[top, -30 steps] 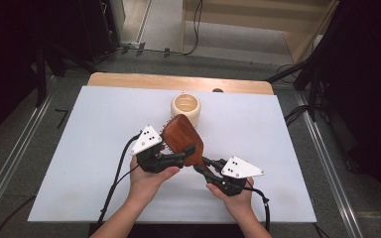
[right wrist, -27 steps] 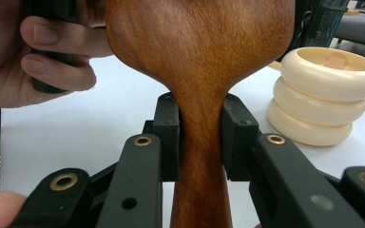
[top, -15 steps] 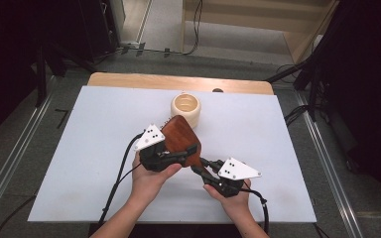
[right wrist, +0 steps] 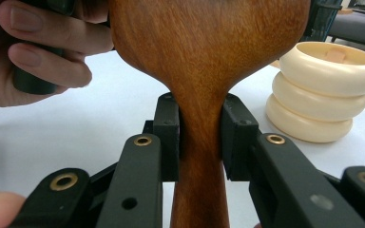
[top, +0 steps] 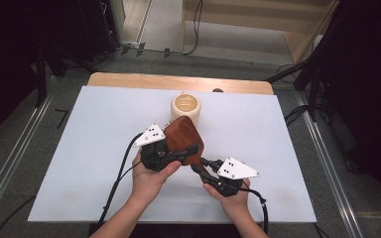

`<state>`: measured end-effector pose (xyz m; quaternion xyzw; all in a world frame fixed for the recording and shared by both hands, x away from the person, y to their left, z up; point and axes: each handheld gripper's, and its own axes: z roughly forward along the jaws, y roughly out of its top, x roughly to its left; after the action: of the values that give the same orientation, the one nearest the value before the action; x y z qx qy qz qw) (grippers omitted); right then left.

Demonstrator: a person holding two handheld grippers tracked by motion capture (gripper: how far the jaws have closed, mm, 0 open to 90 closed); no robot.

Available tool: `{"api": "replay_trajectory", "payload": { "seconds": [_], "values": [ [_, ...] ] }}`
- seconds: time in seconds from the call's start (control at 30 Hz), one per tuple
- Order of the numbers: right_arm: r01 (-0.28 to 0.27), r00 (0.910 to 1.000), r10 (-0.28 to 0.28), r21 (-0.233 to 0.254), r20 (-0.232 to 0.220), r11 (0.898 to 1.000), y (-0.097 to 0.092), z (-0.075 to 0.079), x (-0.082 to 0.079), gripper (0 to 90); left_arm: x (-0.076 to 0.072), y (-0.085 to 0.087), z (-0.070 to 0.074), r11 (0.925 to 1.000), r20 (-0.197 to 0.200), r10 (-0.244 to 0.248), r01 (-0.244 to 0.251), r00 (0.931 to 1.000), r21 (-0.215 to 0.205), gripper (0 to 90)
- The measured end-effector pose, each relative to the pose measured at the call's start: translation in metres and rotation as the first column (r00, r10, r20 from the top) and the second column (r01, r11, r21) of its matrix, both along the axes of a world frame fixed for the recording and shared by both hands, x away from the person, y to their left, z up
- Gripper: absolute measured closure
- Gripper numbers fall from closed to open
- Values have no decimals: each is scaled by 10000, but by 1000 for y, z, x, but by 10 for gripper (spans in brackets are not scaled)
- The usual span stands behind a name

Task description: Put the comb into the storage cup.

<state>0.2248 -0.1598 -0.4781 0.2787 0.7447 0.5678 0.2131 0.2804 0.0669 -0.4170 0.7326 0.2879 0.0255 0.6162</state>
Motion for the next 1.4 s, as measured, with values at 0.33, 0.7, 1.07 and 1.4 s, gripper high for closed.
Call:
{"api": "replay_trajectory", "payload": {
  "seconds": [0.33,0.7,1.07,1.4],
  "values": [
    [-299,9990,314,471,-313,9984,-1,0,2,660,-3,1,4,9991,149,-434,434,9989,20,576],
    [-535,9966,599,1069,-575,9928,-11,3,4,335,-1,7,14,9991,573,-279,259,9980,350,593],
    [-41,9963,148,1251,-848,9921,-26,3,5,0,7,13,16,9995,474,-83,68,9988,309,593],
    [534,9980,-510,662,-366,9964,-44,-1,2,0,11,17,21,9991,667,18,-46,9978,424,590]
  ]
}}
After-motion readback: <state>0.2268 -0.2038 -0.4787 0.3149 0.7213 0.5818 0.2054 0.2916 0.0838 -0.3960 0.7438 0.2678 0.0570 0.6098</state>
